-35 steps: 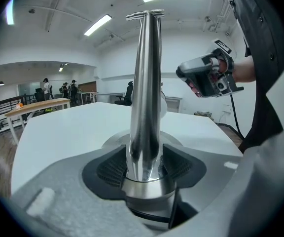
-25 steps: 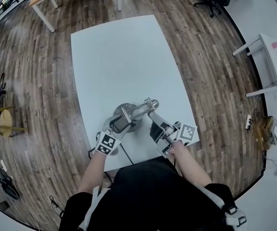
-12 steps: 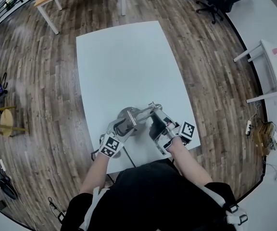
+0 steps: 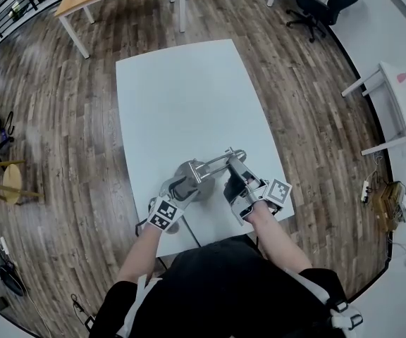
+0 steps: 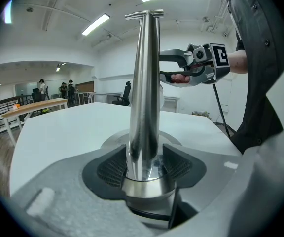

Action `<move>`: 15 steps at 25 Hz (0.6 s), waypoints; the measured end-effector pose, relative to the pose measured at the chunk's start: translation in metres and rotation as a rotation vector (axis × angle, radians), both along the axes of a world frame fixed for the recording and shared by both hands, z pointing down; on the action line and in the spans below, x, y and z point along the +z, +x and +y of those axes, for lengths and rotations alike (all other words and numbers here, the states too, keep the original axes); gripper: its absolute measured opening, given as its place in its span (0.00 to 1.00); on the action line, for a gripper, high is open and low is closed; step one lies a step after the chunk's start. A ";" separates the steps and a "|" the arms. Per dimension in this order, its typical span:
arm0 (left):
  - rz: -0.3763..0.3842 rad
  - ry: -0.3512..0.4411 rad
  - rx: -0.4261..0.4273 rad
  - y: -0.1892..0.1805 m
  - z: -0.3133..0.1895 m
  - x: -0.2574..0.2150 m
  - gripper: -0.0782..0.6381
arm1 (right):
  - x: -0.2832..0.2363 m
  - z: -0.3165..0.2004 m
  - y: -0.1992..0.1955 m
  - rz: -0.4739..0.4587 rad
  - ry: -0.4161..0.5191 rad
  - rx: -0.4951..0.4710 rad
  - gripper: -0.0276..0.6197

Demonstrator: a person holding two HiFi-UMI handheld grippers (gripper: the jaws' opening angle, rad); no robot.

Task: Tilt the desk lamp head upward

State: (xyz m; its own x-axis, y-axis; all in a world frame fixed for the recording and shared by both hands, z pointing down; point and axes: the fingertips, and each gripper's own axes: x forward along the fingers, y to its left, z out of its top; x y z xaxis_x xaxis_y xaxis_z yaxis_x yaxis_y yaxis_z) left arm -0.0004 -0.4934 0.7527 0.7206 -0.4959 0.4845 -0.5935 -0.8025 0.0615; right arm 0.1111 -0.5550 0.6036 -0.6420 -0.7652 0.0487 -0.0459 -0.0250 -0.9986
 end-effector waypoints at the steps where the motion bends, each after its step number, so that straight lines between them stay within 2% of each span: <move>1: -0.001 0.001 0.000 -0.001 0.000 0.001 0.44 | -0.005 -0.001 0.001 0.035 0.026 0.001 0.29; 6: 0.000 0.003 -0.001 -0.004 -0.002 0.002 0.44 | -0.025 -0.008 0.006 0.195 0.146 -0.007 0.29; 11: 0.000 -0.002 -0.003 -0.004 -0.002 0.006 0.44 | -0.047 -0.010 0.006 0.288 0.264 -0.028 0.28; 15: 0.003 -0.002 0.004 -0.005 -0.002 0.004 0.44 | -0.067 -0.010 0.003 0.323 0.323 -0.025 0.25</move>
